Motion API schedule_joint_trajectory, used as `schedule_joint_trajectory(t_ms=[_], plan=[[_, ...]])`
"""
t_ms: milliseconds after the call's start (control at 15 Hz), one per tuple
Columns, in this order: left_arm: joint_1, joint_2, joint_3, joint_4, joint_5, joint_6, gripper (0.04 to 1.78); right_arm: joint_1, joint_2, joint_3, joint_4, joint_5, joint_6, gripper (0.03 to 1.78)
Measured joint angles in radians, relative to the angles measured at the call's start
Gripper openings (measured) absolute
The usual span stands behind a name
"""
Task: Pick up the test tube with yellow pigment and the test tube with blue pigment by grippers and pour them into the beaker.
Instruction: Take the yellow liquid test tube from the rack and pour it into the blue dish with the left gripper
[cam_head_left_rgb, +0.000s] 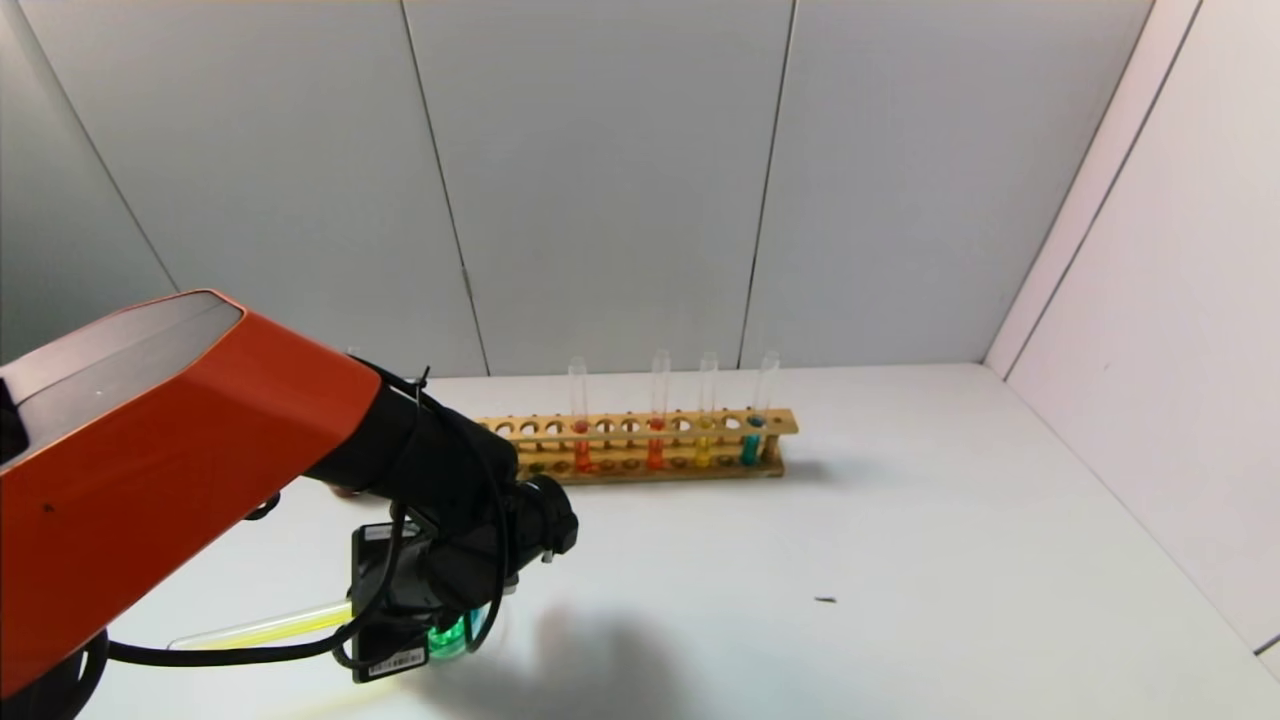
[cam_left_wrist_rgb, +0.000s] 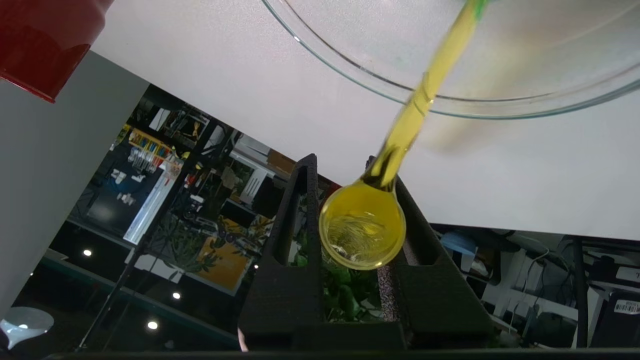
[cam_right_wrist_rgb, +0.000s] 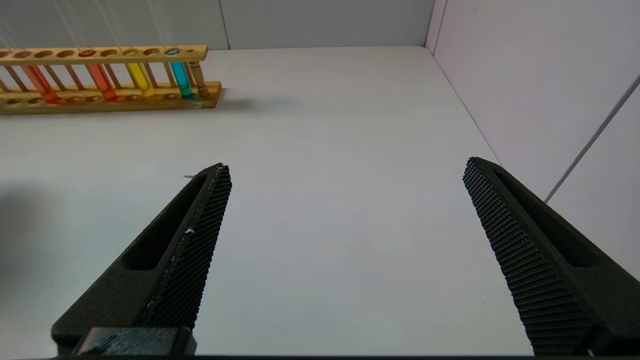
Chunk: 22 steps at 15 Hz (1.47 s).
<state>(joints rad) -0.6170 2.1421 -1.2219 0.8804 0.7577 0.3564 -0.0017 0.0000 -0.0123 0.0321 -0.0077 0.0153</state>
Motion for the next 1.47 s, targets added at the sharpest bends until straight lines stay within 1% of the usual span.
schedule_joint_trajectory(t_ms=[400,867,1133,1467], plan=[[-0.005,0.022,-0.093,0.121,0.000,-0.002,0.34,0.000,0.000,0.000,0.000,0.000,0.000,1.70],[-0.010,0.056,-0.157,0.188,0.000,-0.001,0.34,0.000,0.000,0.000,0.000,0.000,0.000,1.70],[-0.010,0.076,-0.211,0.281,0.000,-0.003,0.34,0.000,0.000,0.000,0.000,0.000,0.000,1.70],[-0.016,0.106,-0.270,0.358,0.000,-0.006,0.34,0.000,0.000,0.000,0.000,0.000,0.000,1.70]])
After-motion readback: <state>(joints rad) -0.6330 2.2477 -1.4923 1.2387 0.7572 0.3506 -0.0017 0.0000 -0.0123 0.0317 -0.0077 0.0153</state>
